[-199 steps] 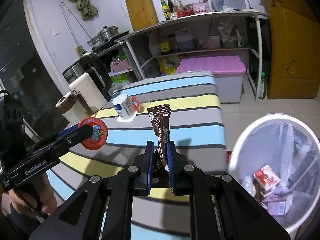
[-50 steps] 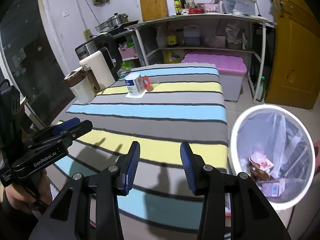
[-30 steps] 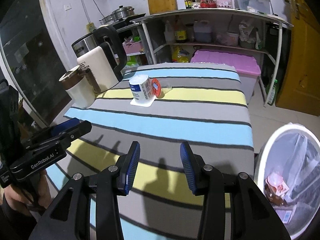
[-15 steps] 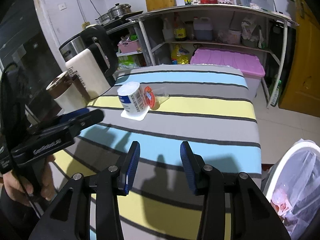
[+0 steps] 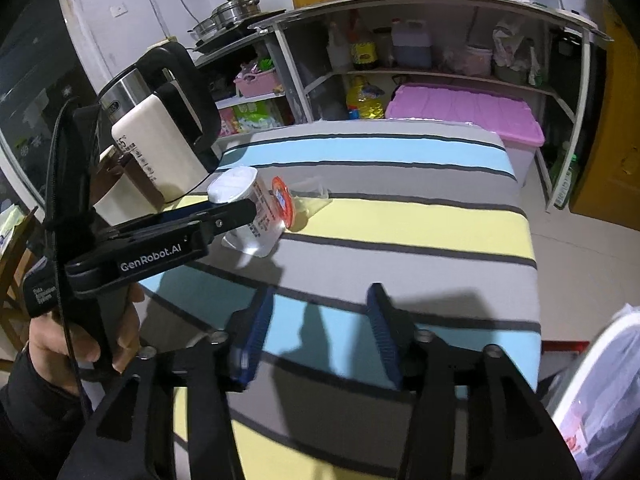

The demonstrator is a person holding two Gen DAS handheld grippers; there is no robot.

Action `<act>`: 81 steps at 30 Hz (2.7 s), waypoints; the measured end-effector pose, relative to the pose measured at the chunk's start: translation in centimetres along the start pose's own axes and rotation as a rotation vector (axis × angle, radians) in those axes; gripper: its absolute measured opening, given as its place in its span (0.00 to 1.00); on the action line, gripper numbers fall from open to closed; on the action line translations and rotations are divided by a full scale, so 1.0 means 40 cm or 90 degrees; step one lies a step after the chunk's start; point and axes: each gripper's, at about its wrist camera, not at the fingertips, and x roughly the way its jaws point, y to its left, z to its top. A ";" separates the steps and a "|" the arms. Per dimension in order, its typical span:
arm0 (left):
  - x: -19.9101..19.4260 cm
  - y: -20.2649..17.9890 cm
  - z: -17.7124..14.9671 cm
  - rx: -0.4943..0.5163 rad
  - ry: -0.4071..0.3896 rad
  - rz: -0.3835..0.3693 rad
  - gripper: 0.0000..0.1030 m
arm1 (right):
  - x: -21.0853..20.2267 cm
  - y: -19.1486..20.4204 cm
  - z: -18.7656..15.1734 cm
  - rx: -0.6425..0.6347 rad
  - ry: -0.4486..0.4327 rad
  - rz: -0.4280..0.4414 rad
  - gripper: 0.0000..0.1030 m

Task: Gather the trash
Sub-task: 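Grasp the white yogurt cup with the left tool while the right tool grasps the red-lidded clear cup, then carry the yogurt cup and red-lidded cup over the bin and open both tools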

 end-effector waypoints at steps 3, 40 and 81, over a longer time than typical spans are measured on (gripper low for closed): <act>-0.010 0.000 -0.003 0.004 -0.013 0.000 0.46 | 0.018 0.000 0.017 -0.015 0.000 0.005 0.51; -0.117 0.070 -0.041 -0.026 -0.030 0.010 0.46 | 0.189 -0.014 0.130 -0.031 0.032 -0.011 0.46; -0.413 -0.312 -0.291 0.084 -0.037 -0.091 0.46 | -0.372 -0.033 -0.255 0.034 -0.077 -0.069 0.46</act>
